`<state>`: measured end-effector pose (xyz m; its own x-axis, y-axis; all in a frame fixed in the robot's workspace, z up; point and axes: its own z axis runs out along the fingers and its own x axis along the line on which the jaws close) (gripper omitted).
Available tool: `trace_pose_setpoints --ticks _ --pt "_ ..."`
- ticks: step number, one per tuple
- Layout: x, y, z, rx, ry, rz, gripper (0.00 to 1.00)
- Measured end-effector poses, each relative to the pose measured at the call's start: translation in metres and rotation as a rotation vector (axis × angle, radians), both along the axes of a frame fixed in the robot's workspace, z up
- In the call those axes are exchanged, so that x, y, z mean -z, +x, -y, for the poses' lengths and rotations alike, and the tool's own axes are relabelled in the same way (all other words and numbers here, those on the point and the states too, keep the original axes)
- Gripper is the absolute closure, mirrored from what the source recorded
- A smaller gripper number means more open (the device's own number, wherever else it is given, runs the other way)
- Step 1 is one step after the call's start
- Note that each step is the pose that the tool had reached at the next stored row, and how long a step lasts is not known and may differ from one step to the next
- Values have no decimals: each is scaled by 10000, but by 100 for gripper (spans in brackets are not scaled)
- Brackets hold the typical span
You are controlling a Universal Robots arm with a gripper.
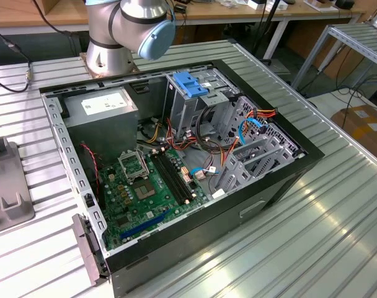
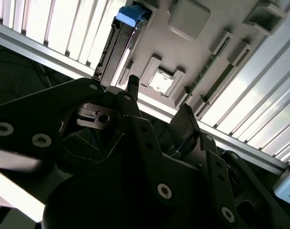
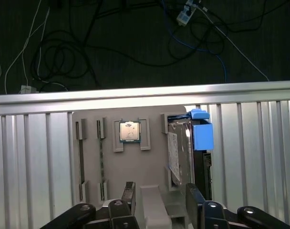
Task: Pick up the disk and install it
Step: 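Pick up the disk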
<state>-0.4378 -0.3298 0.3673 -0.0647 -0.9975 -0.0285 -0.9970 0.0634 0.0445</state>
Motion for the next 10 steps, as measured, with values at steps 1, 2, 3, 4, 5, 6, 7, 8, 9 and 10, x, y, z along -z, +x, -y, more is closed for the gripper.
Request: trace_pose_setpoints --ticks 1,2,3,4,5,6,7,8,9,10 --pt "2 0 -2 0 0 0 46" --pt "4 0 -4 1 0 0 46" --pt "7 0 -7 1 0 0 46" --pt "9 0 -9 0 0 0 46" --pt "13 0 -15 1 0 0 46" --pt "16 0 -18 0 0 0 46" --pt "21 0 -22 0 0 0 46" --pt "23 0 -25 0 0 0 46" --pt "25 0 -27 0 0 0 46" --pt "28 0 -29 -1 0 -1 46"
